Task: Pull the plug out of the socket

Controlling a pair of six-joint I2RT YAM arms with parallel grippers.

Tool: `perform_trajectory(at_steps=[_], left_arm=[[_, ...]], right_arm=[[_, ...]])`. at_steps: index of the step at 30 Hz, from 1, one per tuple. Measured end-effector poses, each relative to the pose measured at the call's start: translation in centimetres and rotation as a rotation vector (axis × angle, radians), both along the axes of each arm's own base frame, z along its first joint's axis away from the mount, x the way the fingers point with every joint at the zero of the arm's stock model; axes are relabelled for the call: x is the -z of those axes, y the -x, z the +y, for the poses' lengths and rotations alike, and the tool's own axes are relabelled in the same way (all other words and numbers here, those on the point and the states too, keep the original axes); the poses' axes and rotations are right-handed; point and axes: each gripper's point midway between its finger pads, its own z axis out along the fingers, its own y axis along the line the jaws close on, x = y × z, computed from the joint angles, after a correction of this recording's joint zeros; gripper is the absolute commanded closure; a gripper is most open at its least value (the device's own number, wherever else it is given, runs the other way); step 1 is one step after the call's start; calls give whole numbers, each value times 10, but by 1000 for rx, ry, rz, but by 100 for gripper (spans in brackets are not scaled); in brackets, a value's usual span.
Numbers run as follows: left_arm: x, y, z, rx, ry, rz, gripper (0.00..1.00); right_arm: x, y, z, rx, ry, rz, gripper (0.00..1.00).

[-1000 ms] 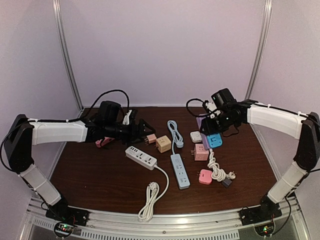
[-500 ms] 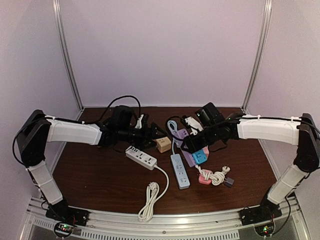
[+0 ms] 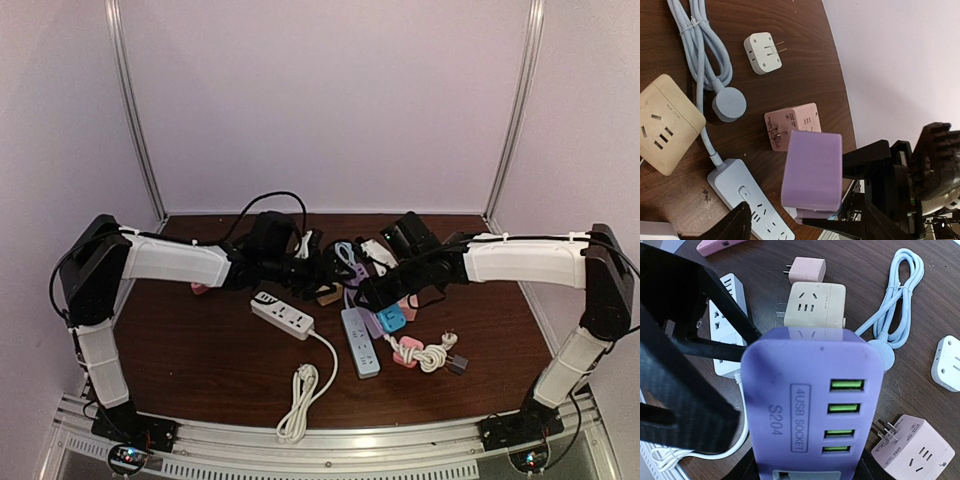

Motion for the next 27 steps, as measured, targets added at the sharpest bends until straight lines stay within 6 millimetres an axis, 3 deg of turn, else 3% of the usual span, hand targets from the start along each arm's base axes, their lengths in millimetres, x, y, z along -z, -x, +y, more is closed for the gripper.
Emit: perform_trajectory(at_steps=[6,15,20,25,27], left_arm=[[16,-4,-5,0,-23,24,35],[19,-10,-12,-5,-2,26,56],[18,-11,-16,1,19,22,79],[17,-10,-18,18,28,9,100],[17,-10,-18,20,29,10,100]], right_arm=[[1,0,4,-8,-8,-1,90],[9,1,7,-19,-5,15,85],[10,2,7,-17,-3,19,69],[10,3,6,-11,-4,28,37],[9,3,6,-4,-8,32,28]])
